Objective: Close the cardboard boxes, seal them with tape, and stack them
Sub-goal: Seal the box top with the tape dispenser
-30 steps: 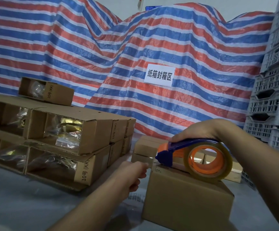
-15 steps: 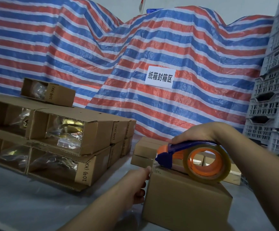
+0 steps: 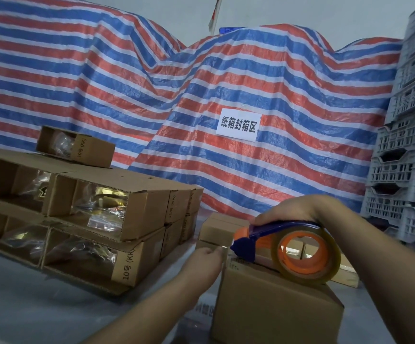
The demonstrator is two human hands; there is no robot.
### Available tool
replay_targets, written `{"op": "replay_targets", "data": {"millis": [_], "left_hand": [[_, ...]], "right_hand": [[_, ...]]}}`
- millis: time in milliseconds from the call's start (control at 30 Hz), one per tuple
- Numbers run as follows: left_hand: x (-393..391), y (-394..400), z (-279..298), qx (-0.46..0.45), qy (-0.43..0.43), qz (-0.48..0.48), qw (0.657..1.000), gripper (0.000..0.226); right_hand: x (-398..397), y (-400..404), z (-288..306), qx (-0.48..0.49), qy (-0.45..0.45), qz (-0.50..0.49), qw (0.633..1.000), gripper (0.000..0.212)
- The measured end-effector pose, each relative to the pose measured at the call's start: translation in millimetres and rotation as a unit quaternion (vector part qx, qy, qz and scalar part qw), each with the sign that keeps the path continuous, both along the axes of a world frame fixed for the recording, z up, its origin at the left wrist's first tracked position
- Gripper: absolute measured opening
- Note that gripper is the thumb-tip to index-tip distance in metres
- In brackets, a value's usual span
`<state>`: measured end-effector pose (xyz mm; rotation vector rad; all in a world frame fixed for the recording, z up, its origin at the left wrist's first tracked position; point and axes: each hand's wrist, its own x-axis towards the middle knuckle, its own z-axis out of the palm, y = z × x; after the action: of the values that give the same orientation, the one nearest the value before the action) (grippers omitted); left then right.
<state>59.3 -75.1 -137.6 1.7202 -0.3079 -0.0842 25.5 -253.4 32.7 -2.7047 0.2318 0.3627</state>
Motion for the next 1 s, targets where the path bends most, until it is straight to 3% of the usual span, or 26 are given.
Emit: {"op": "replay_targets", "data": {"millis": [200,400,733,867,1000], "left_hand": [[0,-4,9,0.035,0.041,-0.051,0.997,0.037],[1,5,11,0.072,0.000,-0.060,0.996,0.047],[4,8,17,0.156,-0.030,-0.055,0.986,0.037],[6,6,13,0.148,-0.033,-0.043,0.988,0.038],[6,4,14,0.138,-0.022,-0.054,0.989,0.037]], "right_hand": [[2,-2,0,-0.002,0.003,0.010,1.000,0.046],[4,0,0,-0.008,0.007,0.014,1.000,0.046],[-8,-8,11,-0.051,0.016,-0.007,0.999,0.057],[-31,-40,17,-0.020,0.042,-0.043,0.998,0.057],[-42,-57,6,-0.069,0.012,-0.068,0.995,0.059]]}}
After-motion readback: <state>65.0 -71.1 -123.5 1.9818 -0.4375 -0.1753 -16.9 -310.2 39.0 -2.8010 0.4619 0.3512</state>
